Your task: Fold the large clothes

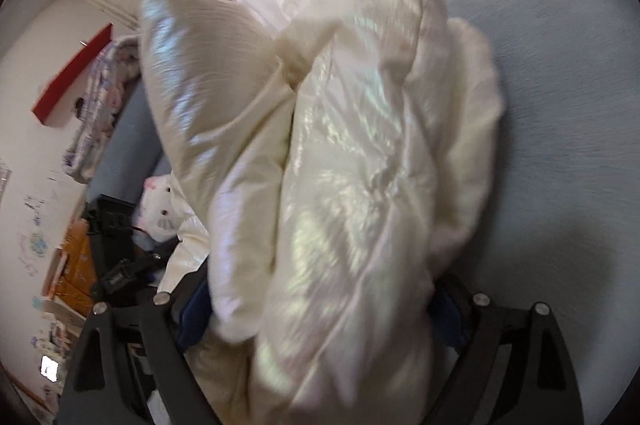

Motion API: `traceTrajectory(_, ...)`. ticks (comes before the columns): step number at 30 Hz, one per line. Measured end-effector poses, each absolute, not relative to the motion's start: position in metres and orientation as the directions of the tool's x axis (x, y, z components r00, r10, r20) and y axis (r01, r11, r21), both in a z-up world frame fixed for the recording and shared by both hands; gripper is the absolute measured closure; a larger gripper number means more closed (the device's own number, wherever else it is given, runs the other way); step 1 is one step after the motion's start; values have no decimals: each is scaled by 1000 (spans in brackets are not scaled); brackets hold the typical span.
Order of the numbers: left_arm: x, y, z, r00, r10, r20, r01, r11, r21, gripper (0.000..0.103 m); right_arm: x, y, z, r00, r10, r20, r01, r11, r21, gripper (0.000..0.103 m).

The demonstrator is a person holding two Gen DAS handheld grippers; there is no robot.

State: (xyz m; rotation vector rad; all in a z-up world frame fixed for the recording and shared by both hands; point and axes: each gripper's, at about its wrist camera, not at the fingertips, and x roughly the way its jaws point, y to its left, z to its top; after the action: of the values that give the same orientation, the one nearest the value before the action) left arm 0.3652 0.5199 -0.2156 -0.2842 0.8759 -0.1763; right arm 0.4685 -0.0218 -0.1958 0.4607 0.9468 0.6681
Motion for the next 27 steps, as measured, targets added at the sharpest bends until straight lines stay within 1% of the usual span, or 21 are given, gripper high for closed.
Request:
traceTrajectory(1, 356, 513, -206, 633, -228, -740, 24, 961, -275, 0, 462, -25, -190, 416, 680, -604, -310, 731, 609, 13)
traceTrajectory(4, 332, 483, -179, 635, -159, -756, 12, 981, -195, 0, 438, -22, -163, 414, 627, -660, -295, 778, 554, 13)
traceTrajectory(10, 293, 411, -126, 618, -94, -780, 28, 995, -98, 0, 373, -30, -126, 377, 527, -762, -265, 849, 456, 13)
traceTrajectory(13, 245, 373, -87, 629, -68, -774, 39, 998, -55, 0, 338, -24, -99, 363, 510, -780, -264, 859, 439, 13)
traceTrajectory(16, 219, 348, -51, 642, -62, -764, 30, 998, -56, 0, 302, -35, -72, 362, 524, -771, -279, 850, 447, 13)
traceTrajectory(20, 167, 316, 6, 681, -73, -729, -30, 991, -128, 0, 249, -42, -14, 400, 532, -746, -318, 844, 431, 13)
traceTrajectory(22, 143, 307, 24, 699, -74, -711, -57, 986, -158, 0, 224, -48, 12, 428, 517, -741, -334, 852, 402, 13)
traceTrajectory(24, 118, 291, 39, 707, -54, -705, -79, 985, -155, 0, 203, -54, 31, 451, 492, -745, -332, 867, 372, 13)
traceTrajectory(27, 78, 259, 58, 716, -47, -696, -67, 988, -137, 0, 174, -65, 47, 477, 451, -755, -320, 889, 329, 13)
